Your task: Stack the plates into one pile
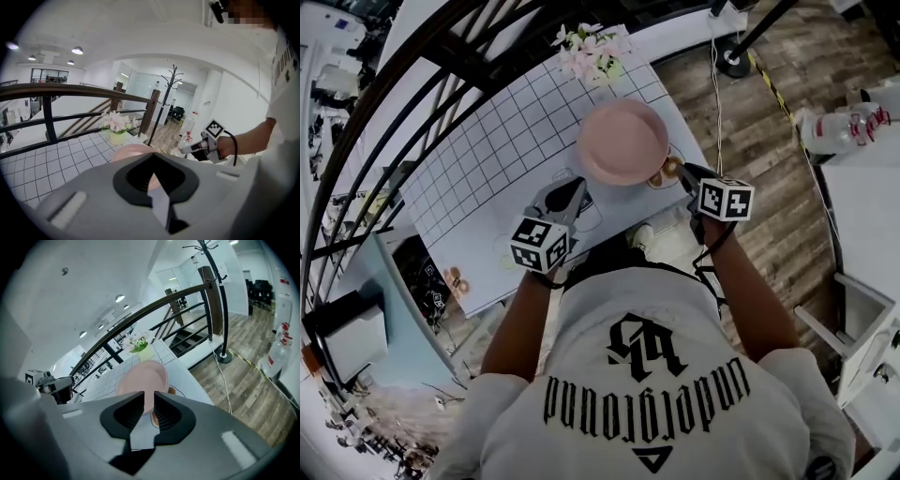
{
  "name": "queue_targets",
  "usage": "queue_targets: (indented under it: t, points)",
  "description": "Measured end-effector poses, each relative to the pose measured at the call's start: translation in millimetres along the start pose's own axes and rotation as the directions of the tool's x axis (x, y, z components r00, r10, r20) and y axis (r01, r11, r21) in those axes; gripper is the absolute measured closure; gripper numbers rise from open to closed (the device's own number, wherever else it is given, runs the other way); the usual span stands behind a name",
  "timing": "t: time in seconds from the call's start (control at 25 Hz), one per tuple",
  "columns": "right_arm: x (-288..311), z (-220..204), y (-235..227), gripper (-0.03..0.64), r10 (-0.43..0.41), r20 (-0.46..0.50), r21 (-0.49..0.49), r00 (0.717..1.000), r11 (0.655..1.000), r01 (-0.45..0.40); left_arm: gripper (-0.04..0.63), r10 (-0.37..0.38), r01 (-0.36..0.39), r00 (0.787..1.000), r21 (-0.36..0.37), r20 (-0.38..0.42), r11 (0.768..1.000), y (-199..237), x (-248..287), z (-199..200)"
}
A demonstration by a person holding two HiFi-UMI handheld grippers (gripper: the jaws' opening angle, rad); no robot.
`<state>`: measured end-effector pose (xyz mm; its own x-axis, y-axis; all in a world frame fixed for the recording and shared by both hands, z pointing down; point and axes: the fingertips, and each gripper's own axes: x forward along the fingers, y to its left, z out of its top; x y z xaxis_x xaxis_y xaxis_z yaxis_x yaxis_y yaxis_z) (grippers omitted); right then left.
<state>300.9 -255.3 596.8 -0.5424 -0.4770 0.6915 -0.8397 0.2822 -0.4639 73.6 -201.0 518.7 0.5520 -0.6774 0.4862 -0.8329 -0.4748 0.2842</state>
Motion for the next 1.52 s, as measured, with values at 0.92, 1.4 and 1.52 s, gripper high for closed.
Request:
queue_targets:
  t: [0.92, 1.4, 1.52]
  points:
    - [-128, 58, 69, 0.581, 0.097, 0.290, -0.364, 0.952, 0.931, 0.017, 0.546, 0.020, -0.047, 0.981, 0.141, 0.193, 0.989, -85, -37, 62]
    - [-156, 47, 103, 0.614, 0.145, 0.310, -0.537, 0.940, 0.842, 0.048, 0.546, 0.020, -0.046, 0.982, 0.136, 0.189, 0.990, -110, -71, 53]
    - [-164, 40, 110, 0.615, 0.151, 0.320, -0.539, 0.935, 0.841, 0.049, 0.546, 0.003, -0.033, 0.984, 0.160, 0.181, 0.987, -113, -78, 53]
